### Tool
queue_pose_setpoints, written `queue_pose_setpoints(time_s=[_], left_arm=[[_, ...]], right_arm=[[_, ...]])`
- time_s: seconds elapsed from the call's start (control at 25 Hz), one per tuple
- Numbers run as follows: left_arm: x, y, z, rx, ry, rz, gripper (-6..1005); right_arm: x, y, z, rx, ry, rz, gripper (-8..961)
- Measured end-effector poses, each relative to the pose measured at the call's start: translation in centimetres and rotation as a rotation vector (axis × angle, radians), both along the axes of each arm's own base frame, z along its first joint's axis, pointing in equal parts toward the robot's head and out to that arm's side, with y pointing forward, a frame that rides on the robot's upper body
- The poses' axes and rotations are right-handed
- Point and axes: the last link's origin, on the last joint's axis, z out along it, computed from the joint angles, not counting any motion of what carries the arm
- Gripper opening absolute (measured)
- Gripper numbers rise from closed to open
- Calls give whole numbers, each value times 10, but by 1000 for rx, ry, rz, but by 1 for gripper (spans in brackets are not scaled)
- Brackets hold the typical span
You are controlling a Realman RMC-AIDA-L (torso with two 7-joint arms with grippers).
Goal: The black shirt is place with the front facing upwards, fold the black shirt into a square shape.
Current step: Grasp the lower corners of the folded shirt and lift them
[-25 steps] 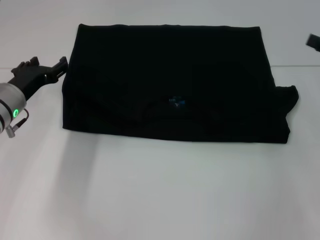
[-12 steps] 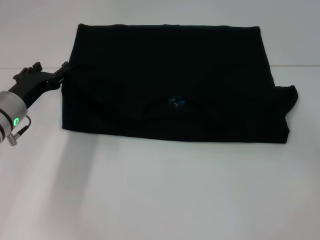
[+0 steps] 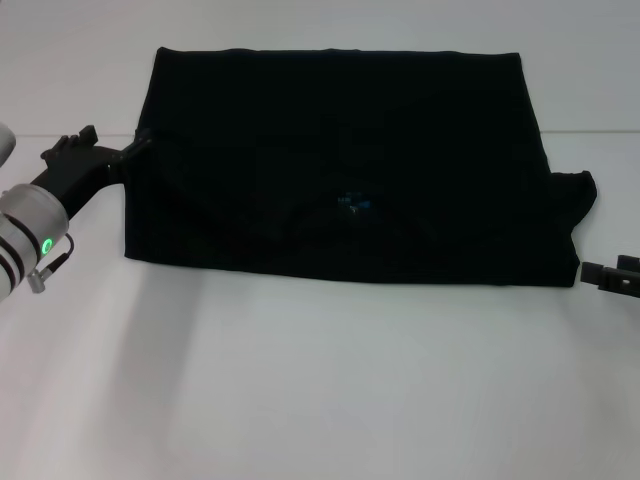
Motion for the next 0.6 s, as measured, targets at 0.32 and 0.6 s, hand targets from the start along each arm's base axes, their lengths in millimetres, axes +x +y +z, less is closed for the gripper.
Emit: queue_pose_setpoints(time_s=[0.32,0.6], left_arm=[[-7,-5,0,0,-7,18,829],[-9,-8,-2,-2,-10,26,829]], right_arm=[[-13,21,-15,21,-82,48,819],[-19,33,-29,-4,-139,58,818]])
